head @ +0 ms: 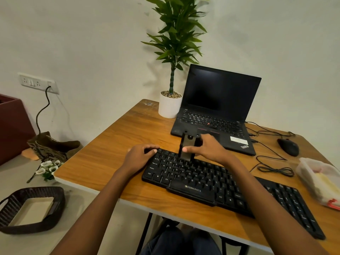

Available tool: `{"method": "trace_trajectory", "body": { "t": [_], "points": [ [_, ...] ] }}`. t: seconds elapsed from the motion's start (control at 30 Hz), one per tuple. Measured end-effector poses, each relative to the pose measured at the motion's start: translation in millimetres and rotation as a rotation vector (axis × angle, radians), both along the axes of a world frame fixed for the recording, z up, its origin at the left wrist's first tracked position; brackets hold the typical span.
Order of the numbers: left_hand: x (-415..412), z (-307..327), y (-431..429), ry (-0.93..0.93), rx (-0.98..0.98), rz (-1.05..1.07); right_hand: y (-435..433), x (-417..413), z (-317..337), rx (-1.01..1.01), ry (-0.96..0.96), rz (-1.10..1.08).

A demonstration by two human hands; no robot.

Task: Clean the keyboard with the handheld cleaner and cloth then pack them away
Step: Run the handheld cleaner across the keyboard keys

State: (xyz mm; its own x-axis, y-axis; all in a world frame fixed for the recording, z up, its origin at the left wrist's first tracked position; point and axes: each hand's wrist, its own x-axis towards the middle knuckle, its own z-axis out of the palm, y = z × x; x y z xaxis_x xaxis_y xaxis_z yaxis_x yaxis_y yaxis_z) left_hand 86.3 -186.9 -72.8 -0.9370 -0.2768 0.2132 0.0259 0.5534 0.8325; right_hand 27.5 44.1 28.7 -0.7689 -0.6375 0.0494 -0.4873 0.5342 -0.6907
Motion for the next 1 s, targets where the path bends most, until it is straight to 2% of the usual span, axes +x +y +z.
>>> {"method": "trace_trajectory", "body": {
  "t": [0.1,0.13,0.23,0.37,0.5,0.57,0.67,0.77,0.83,0.93,1.0],
  "points": [
    [-0.2,0.8,-0.7,0.004,-0.007,0.014,-3.6,0.5,5.9,-0.057,-0.097,0.023],
    [-0.3,0.0,-1.4,0.004,-0.008,0.013,-3.4,-1.1,6.5,-0.069,-0.066,0.003],
    [-0.6,-2.3,-1.1,-0.002,-0.013,0.009,-3.3,-0.6,-0.9,0.063,0.134,-0.026],
    [-0.9,-2.8,-0.8,0.001,-0.013,0.025,-9.1,18.4,4.4,-0.022,-0.043,0.09],
    [-0.9,-4.2,-0.9,0.009,-0.033,0.019,-24.1,32.7,1.1,0.046,0.218,-0.016],
    [-0.1,-2.3,-0.1,0.009,-0.037,0.033,-25.6,45.8,-5.4,0.02,0.239,-0.045],
    [-0.2,-2.3,-0.2,0.013,-0.04,0.032,-15.2,70.3,-14.0,-0.088,0.083,0.033],
    [1.0,-1.4,0.4,0.014,-0.055,0.036,-4.6,92.6,-12.9,-0.075,-0.14,0.178],
    [1.8,1.2,0.9,-0.003,-0.067,0.043,-0.5,93.0,-12.3,-0.064,-0.133,0.186],
    [1.4,6.5,1.0,-0.022,-0.044,-0.001,-1.0,79.9,-7.4,-0.264,-0.077,-0.002],
    [-0.8,10.8,2.6,-0.053,-0.078,-0.011,-0.1,73.4,-5.9,-0.271,-0.031,-0.038]
  ]
}}
